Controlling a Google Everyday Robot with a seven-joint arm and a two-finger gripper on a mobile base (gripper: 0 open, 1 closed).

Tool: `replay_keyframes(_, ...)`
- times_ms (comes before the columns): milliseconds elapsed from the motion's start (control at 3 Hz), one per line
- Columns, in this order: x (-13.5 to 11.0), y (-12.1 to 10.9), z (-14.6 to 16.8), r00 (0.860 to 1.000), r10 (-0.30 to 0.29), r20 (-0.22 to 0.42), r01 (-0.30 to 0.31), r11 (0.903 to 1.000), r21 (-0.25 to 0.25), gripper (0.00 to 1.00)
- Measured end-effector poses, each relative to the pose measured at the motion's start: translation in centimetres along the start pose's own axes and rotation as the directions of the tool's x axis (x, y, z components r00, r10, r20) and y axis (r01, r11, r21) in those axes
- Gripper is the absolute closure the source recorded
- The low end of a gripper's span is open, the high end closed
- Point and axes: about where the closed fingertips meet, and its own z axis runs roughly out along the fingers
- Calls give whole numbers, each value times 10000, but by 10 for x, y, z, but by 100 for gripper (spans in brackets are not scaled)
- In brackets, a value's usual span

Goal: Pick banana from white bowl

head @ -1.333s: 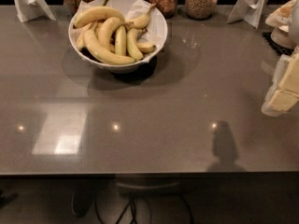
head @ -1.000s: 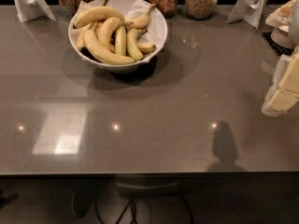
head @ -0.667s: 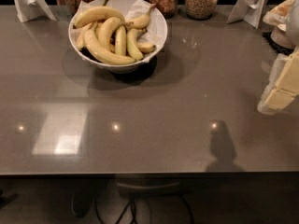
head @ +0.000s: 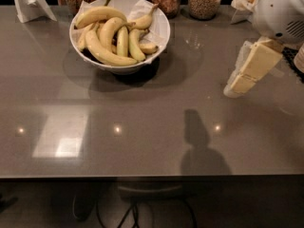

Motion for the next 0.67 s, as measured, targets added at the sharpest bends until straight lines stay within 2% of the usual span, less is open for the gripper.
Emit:
replay_keyframes(333,-36,-18,21,9949,-499,875,500,9987,2,0)
replay_keyframes(667,-62,-30,37,9858,-837,1458,855,9963,-57,0)
